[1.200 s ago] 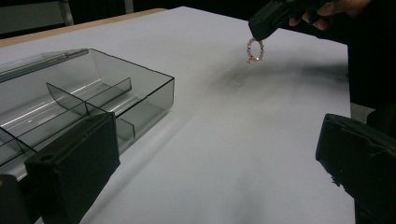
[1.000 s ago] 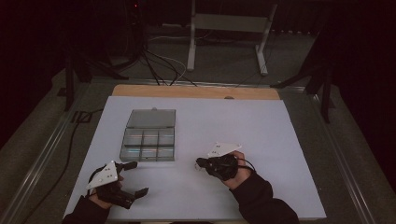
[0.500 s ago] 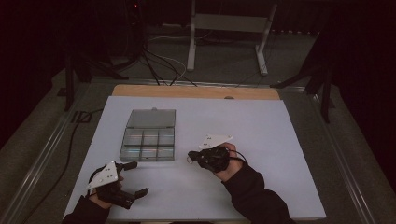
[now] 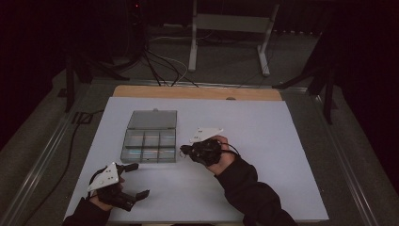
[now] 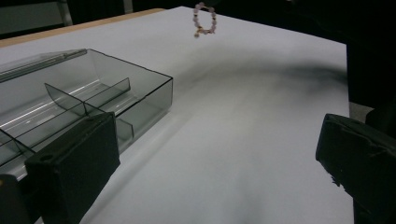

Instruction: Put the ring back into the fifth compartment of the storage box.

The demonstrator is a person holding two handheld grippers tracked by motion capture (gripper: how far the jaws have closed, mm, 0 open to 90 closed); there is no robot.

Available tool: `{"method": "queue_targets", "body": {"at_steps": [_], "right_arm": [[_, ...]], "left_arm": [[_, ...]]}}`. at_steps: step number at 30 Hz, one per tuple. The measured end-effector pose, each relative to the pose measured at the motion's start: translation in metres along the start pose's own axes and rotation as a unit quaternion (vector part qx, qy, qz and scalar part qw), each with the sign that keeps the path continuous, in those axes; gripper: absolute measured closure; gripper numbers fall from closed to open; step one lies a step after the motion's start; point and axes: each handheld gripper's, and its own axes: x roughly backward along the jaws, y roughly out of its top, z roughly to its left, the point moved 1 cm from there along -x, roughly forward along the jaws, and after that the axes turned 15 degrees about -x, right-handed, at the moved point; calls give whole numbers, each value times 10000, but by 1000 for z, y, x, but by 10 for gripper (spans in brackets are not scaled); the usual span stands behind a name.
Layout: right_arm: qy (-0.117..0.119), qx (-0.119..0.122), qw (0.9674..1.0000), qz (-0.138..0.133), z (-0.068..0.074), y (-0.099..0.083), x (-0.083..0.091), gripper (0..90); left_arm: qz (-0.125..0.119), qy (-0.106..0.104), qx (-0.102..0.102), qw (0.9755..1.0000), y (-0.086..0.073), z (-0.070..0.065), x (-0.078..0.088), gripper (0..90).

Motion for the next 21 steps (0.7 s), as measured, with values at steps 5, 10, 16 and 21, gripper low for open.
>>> {"method": "queue_targets", "body": {"at_steps": [5,10,16,21], "right_arm": [[17,32,10000,10,3,7,-6,881],[60,48,10000,-18,5,16,-11,882],[76,118,9999,-7,8,24,-17,881],[79,134,9999,-5,9,30,-22,882]], "left_arm": [[-1,-5,-15,10000,0,0,0,7],[4,-17,-11,10000,0,0,0,7],[0,-14,-16,10000,0,0,0,7],[-5,-22,-18,10000,0,-1,0,7]]}}
